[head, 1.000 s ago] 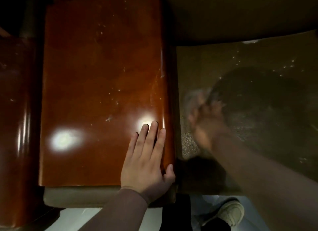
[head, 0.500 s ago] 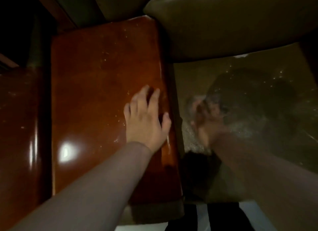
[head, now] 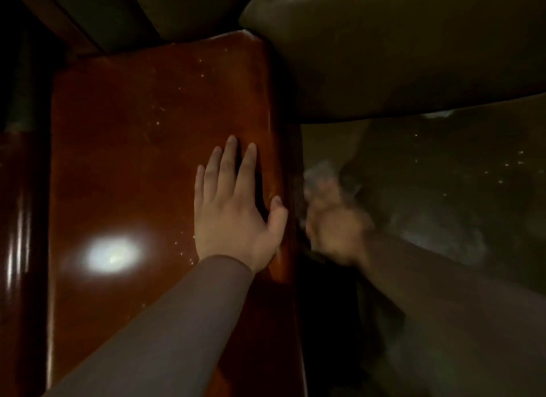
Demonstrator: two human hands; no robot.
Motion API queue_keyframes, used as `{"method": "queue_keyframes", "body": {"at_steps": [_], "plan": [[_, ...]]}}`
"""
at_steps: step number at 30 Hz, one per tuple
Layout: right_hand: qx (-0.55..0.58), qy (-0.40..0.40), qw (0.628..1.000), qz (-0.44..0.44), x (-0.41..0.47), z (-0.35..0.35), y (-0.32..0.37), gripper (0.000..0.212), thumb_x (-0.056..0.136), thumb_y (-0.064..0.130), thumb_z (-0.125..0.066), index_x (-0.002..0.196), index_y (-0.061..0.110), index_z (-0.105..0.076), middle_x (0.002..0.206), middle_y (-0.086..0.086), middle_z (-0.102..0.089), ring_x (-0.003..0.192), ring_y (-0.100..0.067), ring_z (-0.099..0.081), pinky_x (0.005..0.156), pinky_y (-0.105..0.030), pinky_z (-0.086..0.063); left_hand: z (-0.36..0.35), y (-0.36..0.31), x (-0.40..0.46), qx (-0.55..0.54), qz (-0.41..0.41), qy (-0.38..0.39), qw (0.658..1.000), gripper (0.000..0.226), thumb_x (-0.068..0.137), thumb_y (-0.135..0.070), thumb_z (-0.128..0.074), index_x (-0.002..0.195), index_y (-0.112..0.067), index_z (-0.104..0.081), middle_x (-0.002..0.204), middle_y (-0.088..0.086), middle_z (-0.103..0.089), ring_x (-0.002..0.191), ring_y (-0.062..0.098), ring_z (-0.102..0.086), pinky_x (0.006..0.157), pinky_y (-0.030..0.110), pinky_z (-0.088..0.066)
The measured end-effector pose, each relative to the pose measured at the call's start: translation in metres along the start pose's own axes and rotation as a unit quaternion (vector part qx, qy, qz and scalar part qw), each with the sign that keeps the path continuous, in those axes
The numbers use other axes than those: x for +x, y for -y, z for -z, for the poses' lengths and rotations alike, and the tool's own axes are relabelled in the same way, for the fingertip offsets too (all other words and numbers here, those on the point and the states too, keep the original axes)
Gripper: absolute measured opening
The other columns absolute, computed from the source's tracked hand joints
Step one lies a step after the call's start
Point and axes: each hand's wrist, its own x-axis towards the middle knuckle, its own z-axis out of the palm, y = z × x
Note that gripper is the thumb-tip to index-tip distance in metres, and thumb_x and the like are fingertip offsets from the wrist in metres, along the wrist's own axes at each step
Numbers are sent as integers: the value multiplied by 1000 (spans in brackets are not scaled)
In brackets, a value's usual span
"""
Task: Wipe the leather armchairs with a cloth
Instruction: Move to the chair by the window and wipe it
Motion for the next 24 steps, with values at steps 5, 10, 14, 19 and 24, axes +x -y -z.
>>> {"method": "queue_keyframes", "body": {"at_steps": [5,10,14,19,24], "plan": [[108,60,982,-142,13,15,-58,64,101,40,-34,152,4,-48,155,-22,-48,145,-45,-42,122,-45,-17,-3,-1,10,-15,-12,-40,999,83,89,-51,-48,163,-17,-37,172,9,-26,159,31,-22,129,54,-18],[205,46,936,-281,52,14,-48,73,99,43,-12,161,11,-33,167,-17,-30,155,-42,-23,127,-55,-17,-7,4,6,-8,-11,-43,999,83,87,-50,-52,161,-14,-41,171,11,-30,157,34,-26,127,57,-22],[203,25,979,-11,-1,17,-4,53,93,35,-52,136,7,-64,143,-17,-60,139,-40,-51,119,-55,-30,-4,5,8,-8,-17,-47,999,84,86,-50,-52,161,-13,-42,170,12,-31,157,36,-27,125,59,-24],[125,61,990,-37,56,19,-66,60,103,42,-31,145,7,-57,156,-17,-45,148,-38,-38,127,-52,-24,-5,4,13,0,-11,-32,999,84,86,-50,-52,162,-14,-40,171,11,-29,158,35,-24,126,58,-22],[209,80,961,-162,91,32,-58,65,106,39,-39,164,14,-22,173,-8,-15,159,-33,-11,127,-41,1,-6,2,10,-4,-12,-37,999,82,89,-50,-51,161,-14,-41,171,11,-29,158,34,-24,127,57,-21]]}}
